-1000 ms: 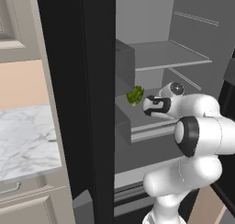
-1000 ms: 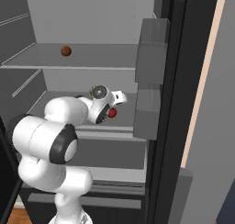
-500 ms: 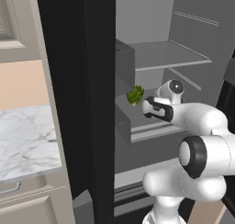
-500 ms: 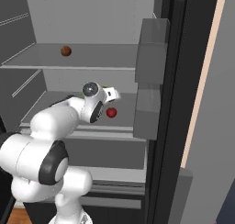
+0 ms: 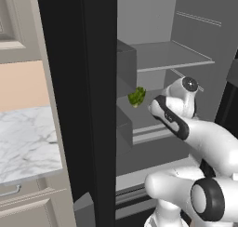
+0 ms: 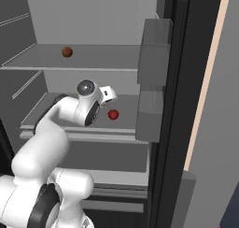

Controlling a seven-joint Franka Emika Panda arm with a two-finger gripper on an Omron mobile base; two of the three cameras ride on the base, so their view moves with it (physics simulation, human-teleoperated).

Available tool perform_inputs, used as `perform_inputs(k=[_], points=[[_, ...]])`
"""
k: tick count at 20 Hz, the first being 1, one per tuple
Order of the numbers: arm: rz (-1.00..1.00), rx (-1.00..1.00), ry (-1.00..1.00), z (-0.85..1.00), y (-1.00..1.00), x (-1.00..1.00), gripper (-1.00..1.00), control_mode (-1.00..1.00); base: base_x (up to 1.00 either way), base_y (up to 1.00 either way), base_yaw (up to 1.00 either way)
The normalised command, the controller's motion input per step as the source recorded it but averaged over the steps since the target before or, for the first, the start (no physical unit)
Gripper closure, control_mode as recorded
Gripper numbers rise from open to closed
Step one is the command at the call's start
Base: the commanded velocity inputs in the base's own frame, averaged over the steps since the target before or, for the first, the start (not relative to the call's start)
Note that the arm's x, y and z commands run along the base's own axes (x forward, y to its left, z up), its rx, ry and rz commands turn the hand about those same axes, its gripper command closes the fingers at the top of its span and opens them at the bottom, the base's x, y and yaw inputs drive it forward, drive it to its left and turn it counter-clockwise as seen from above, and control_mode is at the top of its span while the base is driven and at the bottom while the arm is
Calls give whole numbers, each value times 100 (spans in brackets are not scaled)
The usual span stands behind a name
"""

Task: Place the tomato in the correct fridge rack based on whether it is a fruit or vegetable. Finally, close the fridge door.

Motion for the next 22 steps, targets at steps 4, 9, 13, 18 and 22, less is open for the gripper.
perform_inputs(k=[4,9,13,18,22], points=[[6,1,13,20,21,-77,-100,-100,0,0,0],[0,0,7,12,39,-82,-100,-100,0,0,0],[0,4,-4,-2,18,-91,-100,-100,0,0,0],[-1,3,-4,0,0,-60,-100,-100,0,0,0],[-1,0,0,0,2,-27,-100,-100,0,0,0]])
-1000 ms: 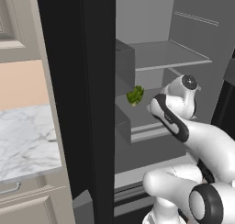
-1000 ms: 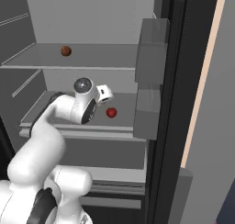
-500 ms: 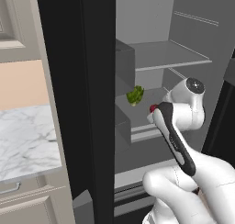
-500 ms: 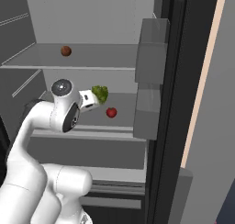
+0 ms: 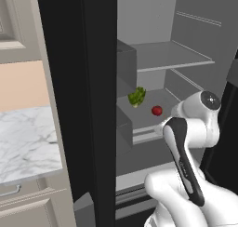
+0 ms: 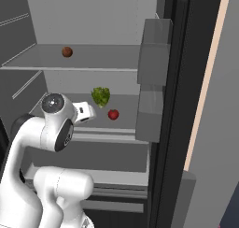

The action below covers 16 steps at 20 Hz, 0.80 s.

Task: Place the tomato in the correct fridge rack based on whether it is a fruit or vegetable. Finally, close the fridge door.

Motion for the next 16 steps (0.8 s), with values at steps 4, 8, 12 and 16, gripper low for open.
perform_inputs(k=[4,8,12,16], points=[[-3,0,0,4,0,0,-100,-100,0,0,0],[-1,0,0,0,0,5,-100,-100,0,0,0],[0,0,0,0,0,1,-100,100,-7,-2,0],[0,0,0,0,0,0,-100,100,-64,-12,0]])
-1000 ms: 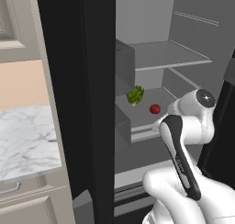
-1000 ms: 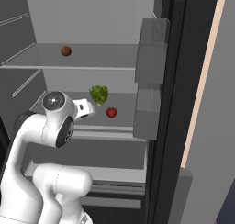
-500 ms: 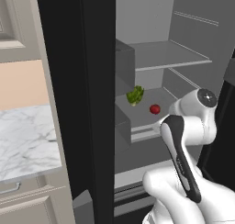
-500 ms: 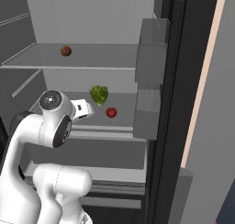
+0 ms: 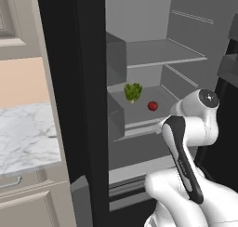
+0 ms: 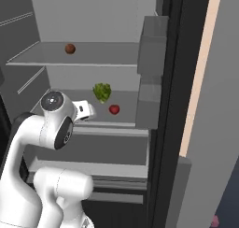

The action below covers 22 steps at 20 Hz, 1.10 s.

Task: Place the tomato in the correct fridge rack based on whether it is a fruit or vegetable. Finally, close the fridge door.

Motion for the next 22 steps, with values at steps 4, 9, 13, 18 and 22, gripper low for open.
perform_inputs(k=[4,9,13,18,22], points=[[0,0,0,0,0,0,-100,100,-79,-11,0],[0,0,0,0,0,0,-100,100,-58,-6,0],[0,0,0,0,0,0,-100,100,-28,-6,0],[0,0,0,0,0,0,-100,100,-17,-26,0],[0,0,0,0,0,0,-100,100,-19,-28,3]])
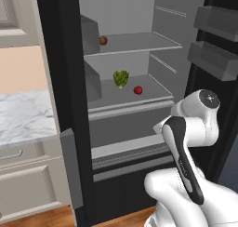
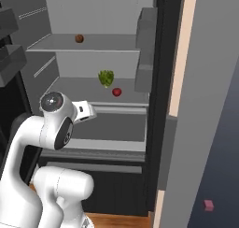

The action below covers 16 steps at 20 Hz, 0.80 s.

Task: Place the tomato in the correct fridge rack based on whether it is a fruit or vegetable. Finally, close the fridge door.

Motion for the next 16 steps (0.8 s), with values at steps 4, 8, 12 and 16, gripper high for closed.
perform_inputs(k=[4,8,12,16], points=[[0,0,0,0,0,0,-100,100,-32,-11,12],[0,0,0,0,0,0,-100,100,-40,-8,14],[0,0,0,0,0,0,-100,100,-31,-13,12],[0,0,0,0,0,0,-100,-100,0,-1,2]])
